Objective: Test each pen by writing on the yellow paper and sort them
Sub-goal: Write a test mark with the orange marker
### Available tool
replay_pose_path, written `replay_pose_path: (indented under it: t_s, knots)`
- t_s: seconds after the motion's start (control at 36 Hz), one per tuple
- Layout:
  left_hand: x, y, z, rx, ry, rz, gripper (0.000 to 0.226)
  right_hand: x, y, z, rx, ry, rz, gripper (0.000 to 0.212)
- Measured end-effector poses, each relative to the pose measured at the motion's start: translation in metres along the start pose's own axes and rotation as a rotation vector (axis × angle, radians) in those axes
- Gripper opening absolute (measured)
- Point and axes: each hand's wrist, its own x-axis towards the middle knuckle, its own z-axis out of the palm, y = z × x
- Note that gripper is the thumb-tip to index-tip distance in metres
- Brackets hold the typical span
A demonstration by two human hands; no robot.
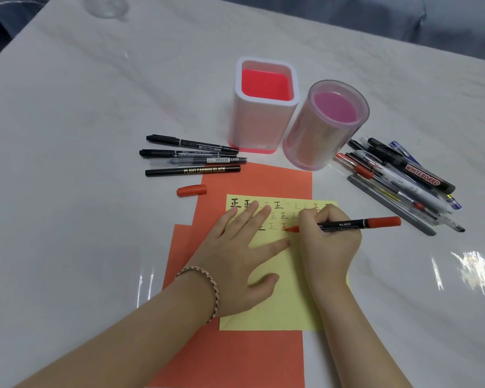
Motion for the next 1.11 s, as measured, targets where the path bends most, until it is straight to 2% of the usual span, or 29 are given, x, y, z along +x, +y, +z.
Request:
replay_pose_path:
  t_s: [0.31, 0.42, 0.5, 0.58, 0.64, 0.75, 0.86, 1.0, 1.11]
  knots:
    - [0.0, -0.001, 0.001, 0.011, 0.009, 0.03, 0.048, 0.001, -0.004, -0.005, 0.101, 0.104, 0.065, 0.029]
    - [0.0, -0.002, 0.001, 0.006, 0.027, 0.048, 0.046, -0.001, -0.007, -0.014, 0.127, 0.072, 0.123, 0.037]
    - [-0.001, -0.003, -0.003, -0.063, 0.112, 0.043, 0.04, -0.004, -0.011, -0.023, 0.121, 0.031, 0.169, 0.034]
    - [0.001, -0.008, -0.011, -0.072, 0.286, -0.043, 0.037, -0.007, -0.012, -0.034, 0.12, -0.008, 0.209, 0.032]
    - [0.002, -0.017, -0.023, -0.001, 0.387, -0.134, 0.036, -0.008, -0.013, -0.041, 0.123, -0.022, 0.225, 0.031]
    - [0.002, -0.043, -0.042, 0.22, 0.465, -0.238, 0.035, -0.01, -0.016, -0.053, 0.088, -0.039, 0.232, 0.03]
    - [-0.001, -0.063, -0.044, 0.294, 0.419, -0.324, 0.015, -0.012, -0.019, -0.06, 0.087, -0.059, 0.248, 0.029]
    - [0.001, -0.06, -0.05, 0.302, 0.295, -0.355, 0.018, -0.015, -0.023, -0.062, 0.092, -0.099, 0.245, 0.028]
    - [0.004, -0.038, -0.058, 0.018, 0.32, -0.469, 0.012, -0.018, -0.034, -0.061, 0.14, -0.155, 0.214, 0.023]
